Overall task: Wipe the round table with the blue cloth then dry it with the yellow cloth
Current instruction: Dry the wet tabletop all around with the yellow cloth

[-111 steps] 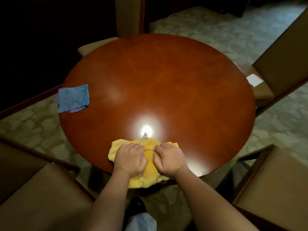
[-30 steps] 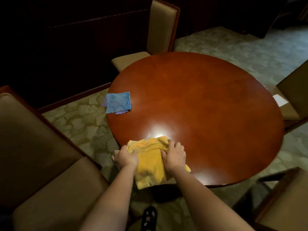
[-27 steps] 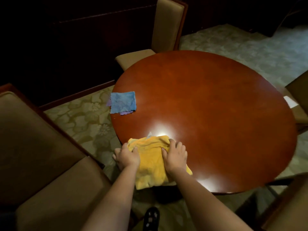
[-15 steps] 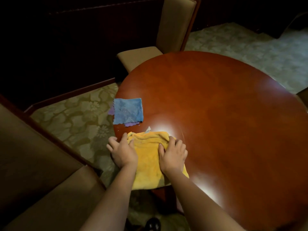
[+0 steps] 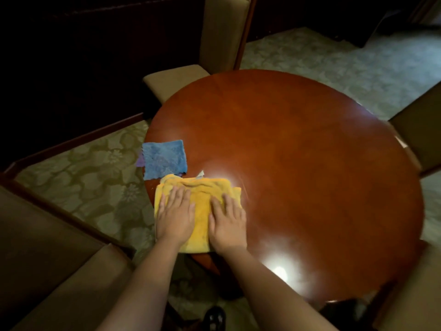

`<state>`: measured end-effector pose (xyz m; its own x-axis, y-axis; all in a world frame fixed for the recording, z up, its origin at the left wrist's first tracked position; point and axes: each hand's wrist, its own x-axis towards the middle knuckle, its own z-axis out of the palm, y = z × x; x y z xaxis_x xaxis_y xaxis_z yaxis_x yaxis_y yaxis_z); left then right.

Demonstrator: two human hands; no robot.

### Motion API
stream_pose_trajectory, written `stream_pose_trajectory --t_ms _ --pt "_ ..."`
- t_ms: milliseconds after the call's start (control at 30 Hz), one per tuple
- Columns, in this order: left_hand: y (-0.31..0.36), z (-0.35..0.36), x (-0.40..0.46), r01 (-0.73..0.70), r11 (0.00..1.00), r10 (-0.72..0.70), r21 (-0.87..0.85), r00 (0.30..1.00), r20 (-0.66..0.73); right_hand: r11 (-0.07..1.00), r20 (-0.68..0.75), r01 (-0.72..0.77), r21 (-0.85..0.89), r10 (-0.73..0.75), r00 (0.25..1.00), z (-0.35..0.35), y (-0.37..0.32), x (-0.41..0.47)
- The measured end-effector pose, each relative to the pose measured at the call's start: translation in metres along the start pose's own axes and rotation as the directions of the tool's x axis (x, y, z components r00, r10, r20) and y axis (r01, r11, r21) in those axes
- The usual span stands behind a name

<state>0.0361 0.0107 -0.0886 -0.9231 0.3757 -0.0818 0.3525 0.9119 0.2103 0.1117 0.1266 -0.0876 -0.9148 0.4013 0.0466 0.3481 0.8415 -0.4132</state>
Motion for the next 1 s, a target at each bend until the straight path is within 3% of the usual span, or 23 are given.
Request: stream_pose_trajectory --t_ms 67,167,367,400,467,533,567,633,667,733,800,1000 --pt "-0.002 -0.001 0.000 0.007 0.999 -0.011 0.047 0.997 0.077 0.996 0.043 0.084 -0.042 -0.082 0.996 0.004 0.009 -0.003" --pt "-0.003 -0.007 0.002 -0.011 0.996 -0.001 0.084 0.989 0.145 0.993 0.091 0.094 -0.065 -0.088 0.992 0.004 0.016 -0.004" --pt "-0.001 -0.002 -0.003 0.072 0.996 -0.078 0.049 0.988 0.137 0.994 0.303 0.103 -0.040 -0.086 0.949 -0.004 0.018 0.009" --pt "0.000 0.000 -0.006 0.100 0.995 -0.103 0.032 0.988 0.119 0.995 0.307 0.101 -0.020 -0.091 0.947 -0.006 0.017 0.014" --pt "0.002 0.000 -0.011 0.169 0.984 -0.167 -0.056 0.985 0.038 0.999 0.176 0.024 0.044 -0.031 0.984 -0.011 0.013 0.021" --pt "0.005 -0.006 -0.013 0.320 0.902 -0.365 -0.289 0.923 -0.120 0.981 0.057 -0.184 0.064 0.181 0.982 -0.017 0.007 0.032" --pt "0.005 -0.012 -0.011 0.411 0.808 -0.514 -0.423 0.843 -0.162 0.950 0.083 -0.307 0.055 0.302 0.950 -0.021 0.003 0.038" --pt "-0.001 -0.024 -0.003 0.563 0.561 -0.732 -0.607 0.680 -0.046 0.892 0.196 -0.451 0.030 0.438 0.878 -0.029 -0.006 0.048" --pt "-0.006 -0.028 0.002 0.624 0.483 -0.759 -0.614 0.648 0.060 0.883 0.240 -0.467 0.040 0.445 0.863 -0.030 -0.010 0.052" --pt "-0.016 -0.033 0.008 0.685 0.436 -0.730 -0.584 0.649 0.216 0.899 0.285 -0.433 0.063 0.400 0.871 -0.032 -0.017 0.057" --pt "-0.021 -0.039 0.009 0.681 0.394 -0.708 -0.618 0.653 0.268 0.932 0.287 -0.353 0.084 0.316 0.904 -0.032 -0.024 0.061" --pt "-0.017 -0.048 -0.007 0.594 0.353 -0.784 -0.722 0.609 0.118 0.972 0.163 -0.145 0.183 0.115 0.980 -0.025 -0.046 0.085"
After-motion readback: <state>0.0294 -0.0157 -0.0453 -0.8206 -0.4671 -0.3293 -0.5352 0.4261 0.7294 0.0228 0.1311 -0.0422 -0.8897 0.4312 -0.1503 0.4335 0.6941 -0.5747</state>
